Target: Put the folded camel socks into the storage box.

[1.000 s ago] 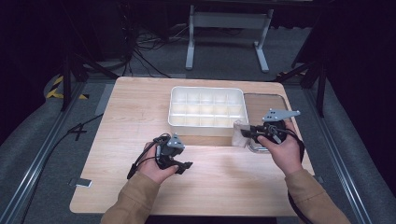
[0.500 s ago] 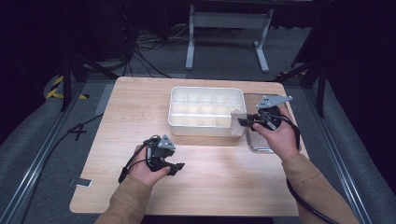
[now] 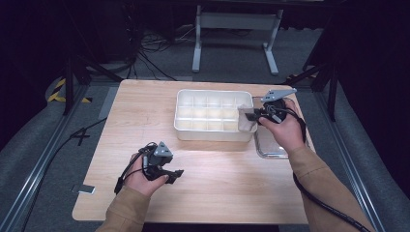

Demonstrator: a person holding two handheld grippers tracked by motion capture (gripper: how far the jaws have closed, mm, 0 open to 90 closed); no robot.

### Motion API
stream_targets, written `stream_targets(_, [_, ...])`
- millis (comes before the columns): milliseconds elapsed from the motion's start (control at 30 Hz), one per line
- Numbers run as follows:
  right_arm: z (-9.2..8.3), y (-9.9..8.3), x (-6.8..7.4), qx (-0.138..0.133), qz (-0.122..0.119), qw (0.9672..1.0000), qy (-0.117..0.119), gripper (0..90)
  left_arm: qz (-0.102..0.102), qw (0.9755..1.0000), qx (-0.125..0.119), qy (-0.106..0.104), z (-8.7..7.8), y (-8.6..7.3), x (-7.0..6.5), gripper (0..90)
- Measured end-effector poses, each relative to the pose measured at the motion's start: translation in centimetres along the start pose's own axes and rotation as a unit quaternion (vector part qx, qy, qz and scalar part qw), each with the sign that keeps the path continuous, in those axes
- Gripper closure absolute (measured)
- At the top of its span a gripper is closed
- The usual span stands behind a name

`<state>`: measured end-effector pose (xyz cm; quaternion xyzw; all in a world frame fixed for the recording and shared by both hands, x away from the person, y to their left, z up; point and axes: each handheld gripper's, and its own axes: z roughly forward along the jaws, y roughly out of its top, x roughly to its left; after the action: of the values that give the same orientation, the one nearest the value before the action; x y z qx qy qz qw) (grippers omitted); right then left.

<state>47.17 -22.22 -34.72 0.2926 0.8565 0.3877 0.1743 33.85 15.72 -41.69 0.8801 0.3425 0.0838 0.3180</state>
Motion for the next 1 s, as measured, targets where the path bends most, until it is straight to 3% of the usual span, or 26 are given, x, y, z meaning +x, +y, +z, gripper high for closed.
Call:
stream_targets(300, [1.6,0.1,-1.3,0.031,-0.027,0.9986,-0.032,74.4,-0.014,0.9998,-0.006,0.016,-0.7,-1.1,0.3,34.3])
stream_targets(600, [3.2,0.0,-1.1,0.06,-0.053,0.9954,-0.052,73.9,-0.017,0.9998,-0.003,0.013,-0.6,-1.2,0.4,34.0])
stream_targets(667, [3.7,0.0,-0.8,0.07,-0.071,0.9932,-0.061,73.8,-0.016,0.9998,-0.003,0.013,-0.5,-1.2,0.4,33.9])
stream_targets(767, [4.2,-0.2,-0.7,0.075,-0.079,0.9922,-0.062,73.7,-0.016,0.9998,-0.003,0.012,-0.4,-1.1,0.5,33.8])
stream_targets(1000, [5.2,-1.1,-0.6,0.09,-0.065,0.9923,-0.055,73.1,-0.01,0.9999,0.002,0.01,-0.2,-1.0,0.5,33.7])
